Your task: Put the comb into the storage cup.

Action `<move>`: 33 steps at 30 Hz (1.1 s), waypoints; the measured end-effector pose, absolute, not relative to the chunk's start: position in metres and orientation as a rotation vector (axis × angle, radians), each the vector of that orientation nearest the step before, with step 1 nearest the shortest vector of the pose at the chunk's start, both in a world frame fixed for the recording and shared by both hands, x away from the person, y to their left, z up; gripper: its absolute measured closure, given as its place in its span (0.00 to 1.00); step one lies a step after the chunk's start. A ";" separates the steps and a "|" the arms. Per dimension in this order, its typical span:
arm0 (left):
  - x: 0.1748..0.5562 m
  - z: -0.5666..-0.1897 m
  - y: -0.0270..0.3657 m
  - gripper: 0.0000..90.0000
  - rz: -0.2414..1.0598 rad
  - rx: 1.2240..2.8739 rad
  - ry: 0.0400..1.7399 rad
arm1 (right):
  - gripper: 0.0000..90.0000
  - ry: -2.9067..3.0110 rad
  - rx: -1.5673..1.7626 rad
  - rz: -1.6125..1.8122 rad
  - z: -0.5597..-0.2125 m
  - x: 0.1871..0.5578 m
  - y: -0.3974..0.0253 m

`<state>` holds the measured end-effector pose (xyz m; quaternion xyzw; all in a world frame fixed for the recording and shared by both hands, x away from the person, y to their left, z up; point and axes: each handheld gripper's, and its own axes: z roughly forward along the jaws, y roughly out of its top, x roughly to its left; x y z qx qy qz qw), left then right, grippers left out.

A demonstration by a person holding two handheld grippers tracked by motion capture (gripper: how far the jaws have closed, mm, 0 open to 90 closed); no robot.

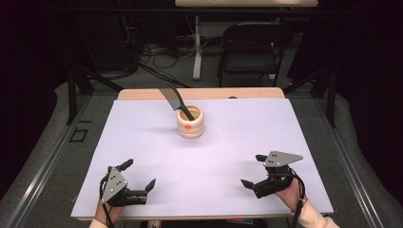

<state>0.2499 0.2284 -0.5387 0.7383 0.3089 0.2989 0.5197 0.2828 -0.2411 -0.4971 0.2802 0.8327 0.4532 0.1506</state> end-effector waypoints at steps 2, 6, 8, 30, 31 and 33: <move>0.250 -0.539 0.228 0.00 0.717 1.771 0.740 | 0.00 2.389 0.811 1.298 -0.499 0.280 -0.242; 0.250 -0.539 0.228 0.00 0.716 1.770 0.742 | 0.00 2.384 0.813 1.299 -0.501 0.276 -0.244; 0.250 -0.539 0.228 0.00 0.717 1.771 0.742 | 0.00 2.378 0.810 1.298 -0.501 0.274 -0.245; 0.250 -0.539 0.227 0.00 0.721 1.778 0.746 | 0.00 2.339 0.776 1.317 -0.504 0.254 -0.249; 0.250 -0.539 0.227 0.00 0.719 1.778 0.746 | 0.00 2.341 0.783 1.315 -0.505 0.253 -0.249; 0.250 -0.539 0.227 0.00 0.719 1.778 0.747 | 0.00 2.339 0.782 1.316 -0.506 0.254 -0.250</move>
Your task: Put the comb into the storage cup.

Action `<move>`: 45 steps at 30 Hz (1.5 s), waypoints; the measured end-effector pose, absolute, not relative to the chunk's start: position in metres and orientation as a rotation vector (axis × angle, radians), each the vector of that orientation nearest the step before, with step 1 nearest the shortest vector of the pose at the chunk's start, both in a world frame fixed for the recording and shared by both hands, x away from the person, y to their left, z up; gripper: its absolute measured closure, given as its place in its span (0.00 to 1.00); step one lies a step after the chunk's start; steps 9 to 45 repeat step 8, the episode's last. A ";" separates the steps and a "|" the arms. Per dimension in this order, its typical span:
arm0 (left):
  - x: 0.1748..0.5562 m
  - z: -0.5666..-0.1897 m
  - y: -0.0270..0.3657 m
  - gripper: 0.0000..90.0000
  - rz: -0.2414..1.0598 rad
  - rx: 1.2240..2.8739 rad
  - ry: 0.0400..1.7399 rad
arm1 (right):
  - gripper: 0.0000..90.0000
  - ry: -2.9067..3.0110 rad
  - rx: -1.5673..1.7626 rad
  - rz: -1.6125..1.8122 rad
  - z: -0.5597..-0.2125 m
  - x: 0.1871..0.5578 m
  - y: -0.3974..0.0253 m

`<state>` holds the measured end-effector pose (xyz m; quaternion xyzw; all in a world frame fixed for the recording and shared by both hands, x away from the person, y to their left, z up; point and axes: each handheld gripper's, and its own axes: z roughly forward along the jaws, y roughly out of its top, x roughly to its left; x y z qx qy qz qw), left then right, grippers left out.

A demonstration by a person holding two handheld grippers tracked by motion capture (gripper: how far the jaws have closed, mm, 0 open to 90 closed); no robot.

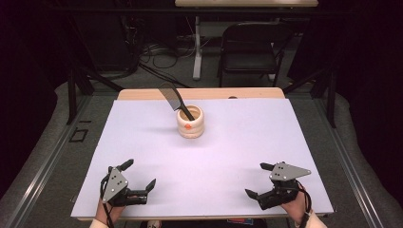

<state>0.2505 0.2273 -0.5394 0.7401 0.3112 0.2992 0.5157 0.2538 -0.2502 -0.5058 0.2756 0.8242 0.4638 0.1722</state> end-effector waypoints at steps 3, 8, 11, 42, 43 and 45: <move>0.251 -0.540 0.227 0.00 0.718 1.779 0.746 | 0.00 2.338 0.791 1.321 -0.506 0.254 -0.251; 0.251 -0.539 0.227 0.00 0.715 1.783 0.741 | 0.00 2.338 0.779 1.316 -0.506 0.254 -0.251; 0.251 -0.539 0.227 0.00 0.715 1.783 0.741 | 0.00 2.338 0.779 1.316 -0.506 0.254 -0.251; 0.251 -0.539 0.227 0.00 0.715 1.783 0.741 | 0.00 2.338 0.779 1.316 -0.506 0.254 -0.251; 0.251 -0.539 0.227 0.00 0.715 1.783 0.741 | 0.00 2.338 0.779 1.316 -0.506 0.254 -0.251; 0.251 -0.539 0.227 0.00 0.715 1.783 0.741 | 0.00 2.338 0.779 1.316 -0.506 0.254 -0.251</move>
